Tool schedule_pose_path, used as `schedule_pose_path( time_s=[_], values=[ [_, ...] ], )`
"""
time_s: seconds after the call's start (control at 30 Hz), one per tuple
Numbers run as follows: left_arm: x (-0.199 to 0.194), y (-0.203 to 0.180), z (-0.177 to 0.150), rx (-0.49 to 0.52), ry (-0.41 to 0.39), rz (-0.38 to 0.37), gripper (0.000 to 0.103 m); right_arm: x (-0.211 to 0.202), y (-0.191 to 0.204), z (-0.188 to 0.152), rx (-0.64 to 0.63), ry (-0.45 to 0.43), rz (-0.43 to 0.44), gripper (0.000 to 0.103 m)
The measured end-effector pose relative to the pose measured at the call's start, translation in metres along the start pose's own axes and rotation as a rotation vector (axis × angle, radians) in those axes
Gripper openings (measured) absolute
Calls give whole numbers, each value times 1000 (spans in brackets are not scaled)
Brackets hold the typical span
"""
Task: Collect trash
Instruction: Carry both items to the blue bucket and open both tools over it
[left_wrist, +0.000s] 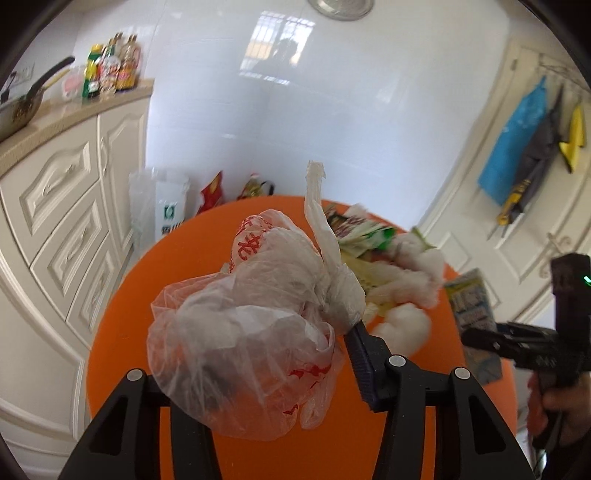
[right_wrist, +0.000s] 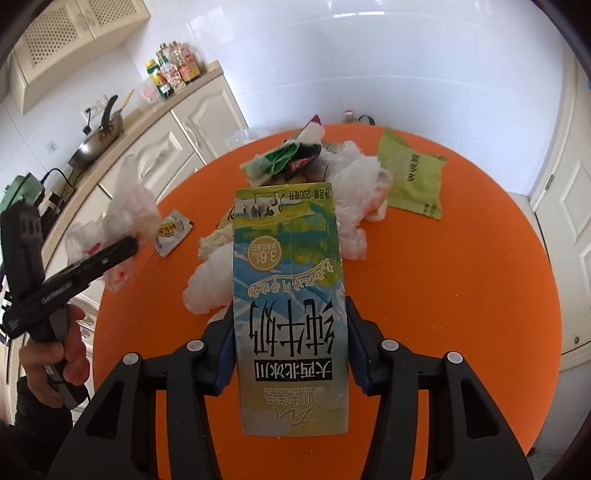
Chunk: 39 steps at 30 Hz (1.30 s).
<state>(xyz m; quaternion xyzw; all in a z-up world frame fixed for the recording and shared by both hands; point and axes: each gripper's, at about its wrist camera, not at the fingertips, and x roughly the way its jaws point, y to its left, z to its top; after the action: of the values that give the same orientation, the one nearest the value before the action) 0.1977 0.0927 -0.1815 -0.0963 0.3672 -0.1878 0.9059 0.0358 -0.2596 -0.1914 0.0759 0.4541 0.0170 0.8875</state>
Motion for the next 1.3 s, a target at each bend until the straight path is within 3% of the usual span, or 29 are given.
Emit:
schedule_pose_path(
  time_s=[0.2,0.37,0.6,0.73,0.9,1.03,1.2,1.3],
  values=[
    [-34,-19,-8,46,-19,32,47,-19,1,0,16,-52,16,51],
    [-32,-85,2,124,-33,26,47,-47,-15,-5,58,-115,-1,51],
    [-19,-204,2,273,3,-162,47,-121,-73,-30,179,-238,-94,51],
    [1,-278,-9,351,57,-280,47,-176,-138,-70,315,-298,-208,51],
    [44,-382,-49,446,207,-420,47,-215,-229,-143,519,-295,-337,51],
    [89,-445,-88,489,352,-463,47,-211,-292,-196,665,-251,-376,51],
    [160,-499,-144,536,549,-432,47,-183,-360,-245,805,-199,-348,51],
    [213,-509,-165,553,645,-390,47,-159,-397,-262,868,-171,-318,51]
  ],
)
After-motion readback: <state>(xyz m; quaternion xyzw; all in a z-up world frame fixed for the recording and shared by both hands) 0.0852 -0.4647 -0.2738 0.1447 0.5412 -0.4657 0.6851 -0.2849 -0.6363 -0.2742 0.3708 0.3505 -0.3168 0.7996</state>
